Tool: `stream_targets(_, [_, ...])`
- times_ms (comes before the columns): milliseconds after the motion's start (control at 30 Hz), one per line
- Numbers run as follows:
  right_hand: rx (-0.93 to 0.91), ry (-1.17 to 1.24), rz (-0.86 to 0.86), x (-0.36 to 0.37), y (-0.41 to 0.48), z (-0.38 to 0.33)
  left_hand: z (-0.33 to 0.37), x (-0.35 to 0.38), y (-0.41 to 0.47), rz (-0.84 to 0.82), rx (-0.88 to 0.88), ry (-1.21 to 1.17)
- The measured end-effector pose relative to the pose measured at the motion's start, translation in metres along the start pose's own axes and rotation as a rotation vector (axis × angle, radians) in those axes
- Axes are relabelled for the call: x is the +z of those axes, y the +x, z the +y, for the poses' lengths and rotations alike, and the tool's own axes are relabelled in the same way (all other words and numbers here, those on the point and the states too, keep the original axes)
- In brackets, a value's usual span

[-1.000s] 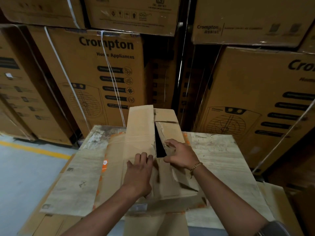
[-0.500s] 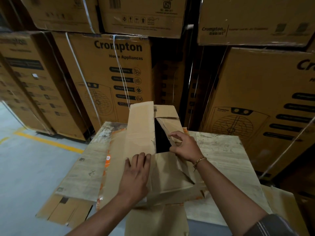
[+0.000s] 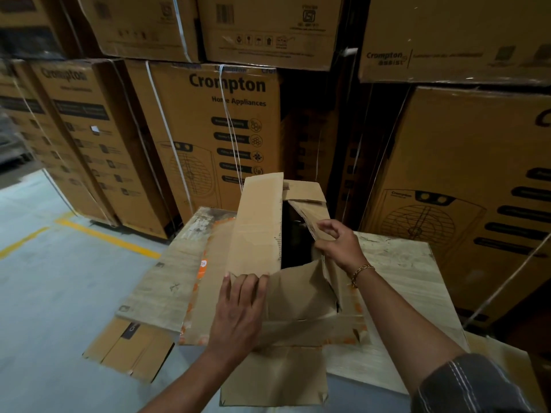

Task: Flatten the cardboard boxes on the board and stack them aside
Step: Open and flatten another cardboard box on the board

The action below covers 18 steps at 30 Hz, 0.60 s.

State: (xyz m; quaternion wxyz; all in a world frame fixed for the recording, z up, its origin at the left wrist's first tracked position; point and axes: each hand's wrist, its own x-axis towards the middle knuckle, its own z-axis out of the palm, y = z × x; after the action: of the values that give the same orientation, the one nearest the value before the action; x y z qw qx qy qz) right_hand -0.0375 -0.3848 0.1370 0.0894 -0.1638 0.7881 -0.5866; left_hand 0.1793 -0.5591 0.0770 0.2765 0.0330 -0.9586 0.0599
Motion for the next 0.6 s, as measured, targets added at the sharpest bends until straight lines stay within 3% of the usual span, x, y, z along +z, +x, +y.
stream_targets(300, [0.029, 0.026, 0.024, -0.003, 0.004, 0.006, 0.012, 0.0, -0.018, 0.153, -0.07, -0.08])
stream_targets(400, [0.11, 0.135, 0.088, 0.004, 0.001, 0.006, 0.015, 0.004, -0.044, 0.174, -0.03, -0.094])
stream_targets(467, [0.175, 0.132, 0.13, 0.007, -0.006, 0.021, 0.007, 0.019, -0.077, 0.141, -0.03, -0.092])
stream_targets(600, [0.107, -0.208, 0.052, 0.005, -0.026, 0.063, -0.018, 0.044, -0.125, -0.084, 0.034, -0.106])
